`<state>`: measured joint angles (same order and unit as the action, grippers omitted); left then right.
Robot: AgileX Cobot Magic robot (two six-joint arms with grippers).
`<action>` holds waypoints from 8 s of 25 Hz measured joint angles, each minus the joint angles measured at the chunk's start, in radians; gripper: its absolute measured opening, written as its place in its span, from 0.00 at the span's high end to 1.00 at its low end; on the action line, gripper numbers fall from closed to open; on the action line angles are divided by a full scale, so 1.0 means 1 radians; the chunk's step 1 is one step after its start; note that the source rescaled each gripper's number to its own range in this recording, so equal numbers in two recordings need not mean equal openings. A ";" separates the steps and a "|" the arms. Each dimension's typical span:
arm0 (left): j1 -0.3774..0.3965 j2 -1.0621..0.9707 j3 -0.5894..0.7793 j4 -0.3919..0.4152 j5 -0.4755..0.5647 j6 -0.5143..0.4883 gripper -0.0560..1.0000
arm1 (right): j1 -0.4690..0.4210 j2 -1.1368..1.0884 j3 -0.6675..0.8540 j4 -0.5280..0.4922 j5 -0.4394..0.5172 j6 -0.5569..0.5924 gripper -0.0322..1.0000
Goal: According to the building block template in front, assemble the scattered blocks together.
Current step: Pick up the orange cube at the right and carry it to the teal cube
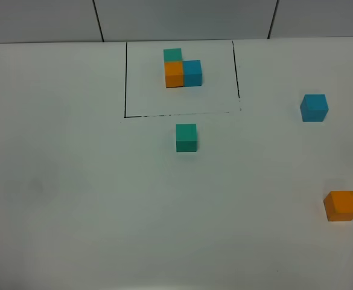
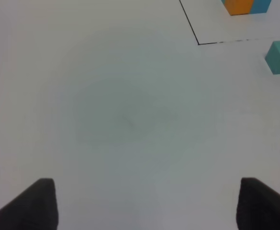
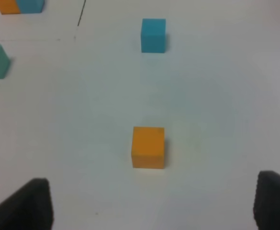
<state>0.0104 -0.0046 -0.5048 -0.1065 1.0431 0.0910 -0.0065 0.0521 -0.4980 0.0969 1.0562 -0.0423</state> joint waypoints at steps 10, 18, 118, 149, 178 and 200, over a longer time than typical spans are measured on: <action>0.000 0.000 0.000 0.000 0.000 0.000 0.29 | 0.000 0.000 0.000 0.000 0.000 0.000 0.25; 0.000 0.000 0.000 0.000 0.000 0.000 0.29 | 0.000 0.159 -0.008 -0.007 -0.008 -0.003 0.25; 0.000 0.000 0.000 0.000 0.000 0.000 0.30 | 0.768 2.101 -1.029 -0.232 -0.187 0.843 0.95; 0.000 0.000 0.000 0.000 0.000 0.000 0.30 | 0.768 2.145 -1.041 -0.239 -0.274 0.873 0.95; 0.000 0.000 0.000 0.000 0.000 0.000 0.30 | 0.770 2.153 -1.048 -0.294 -0.277 0.932 0.95; 0.000 0.000 0.000 0.000 0.000 0.000 0.30 | 0.770 2.154 -1.048 -0.329 -0.272 0.935 0.95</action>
<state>0.0104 -0.0046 -0.5048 -0.1065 1.0431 0.0910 0.7635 2.2064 -1.5457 -0.2322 0.7844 0.8925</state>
